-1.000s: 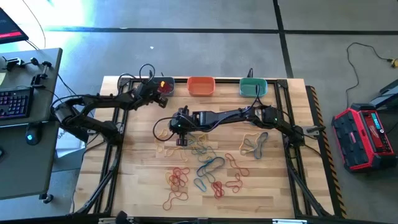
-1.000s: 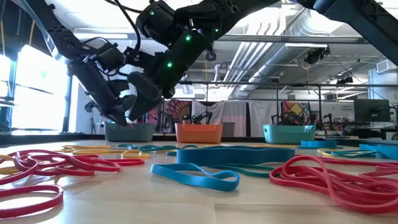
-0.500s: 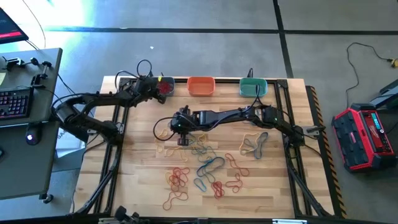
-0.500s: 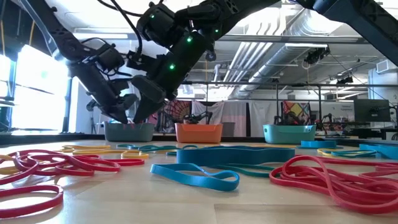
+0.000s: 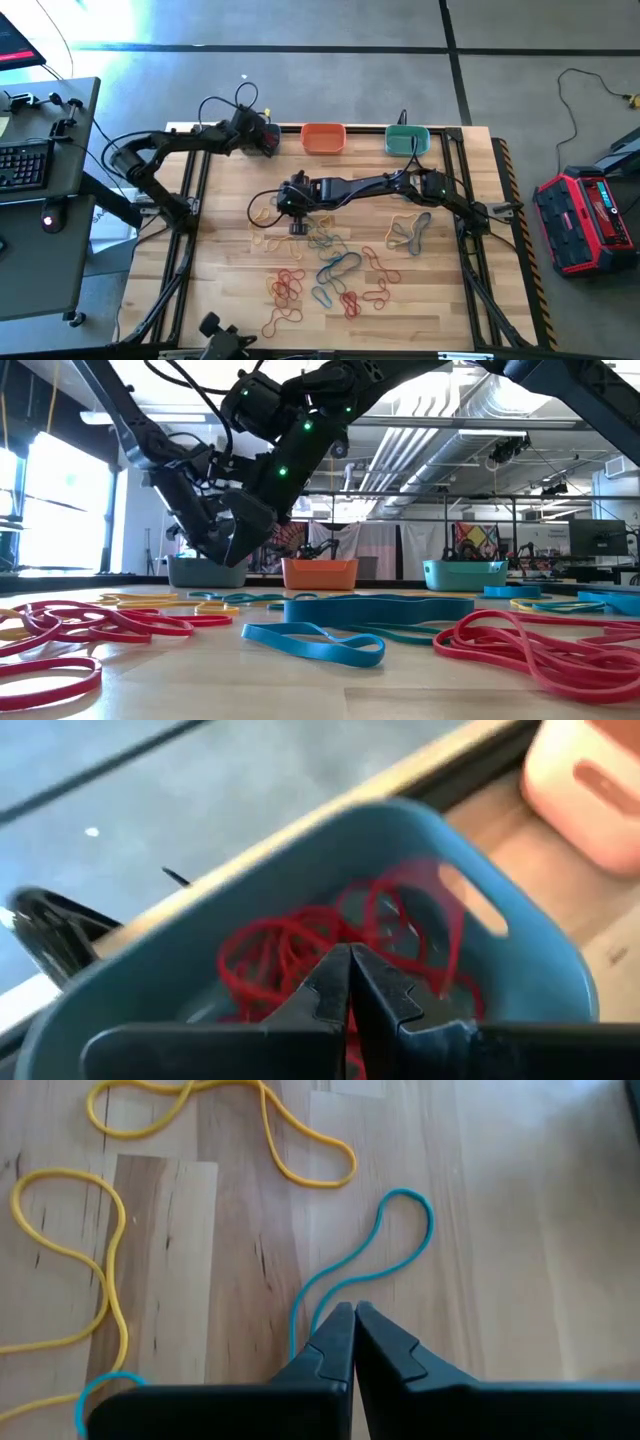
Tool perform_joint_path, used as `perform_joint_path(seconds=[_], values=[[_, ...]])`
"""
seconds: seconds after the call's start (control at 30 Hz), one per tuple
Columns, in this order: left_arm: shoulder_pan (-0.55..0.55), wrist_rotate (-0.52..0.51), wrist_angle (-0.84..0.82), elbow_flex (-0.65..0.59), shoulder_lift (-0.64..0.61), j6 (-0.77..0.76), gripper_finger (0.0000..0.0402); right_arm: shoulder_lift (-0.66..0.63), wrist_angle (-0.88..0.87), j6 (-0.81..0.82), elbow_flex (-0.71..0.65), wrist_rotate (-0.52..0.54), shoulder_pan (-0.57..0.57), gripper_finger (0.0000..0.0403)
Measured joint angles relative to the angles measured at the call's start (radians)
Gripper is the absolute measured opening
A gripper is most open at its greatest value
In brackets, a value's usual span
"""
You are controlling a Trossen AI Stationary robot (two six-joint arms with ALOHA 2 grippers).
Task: Sort rubber bands into baskets
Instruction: Put the red rubber band into the blue bin
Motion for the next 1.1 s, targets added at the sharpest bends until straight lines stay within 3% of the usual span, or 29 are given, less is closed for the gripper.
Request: perform_joint_path(seconds=[0.27, 0.6, 0.87, 1.1], values=[[-0.02, 0.001, 0.037, -0.052, -0.095, 0.024, 0.0044, 0.0, -0.002, -0.021, 0.0, 0.0, -0.001, 0.0], [-0.142, 0.017, 0.206, -0.278, -0.445, 0.01, 0.0078, -0.005, 0.03, -0.046, 0.0, 0.0, -0.002, 0.0], [-0.278, 0.03, 0.206, -0.341, -0.67, 0.028, 0.0078, -0.005, 0.076, -0.019, -0.002, -0.012, -0.007, 0.0], [-0.341, 0.03, 0.205, -0.343, -0.765, 0.042, 0.0078, -0.059, 0.273, 0.019, -0.187, -0.032, -0.008, 0.0]])
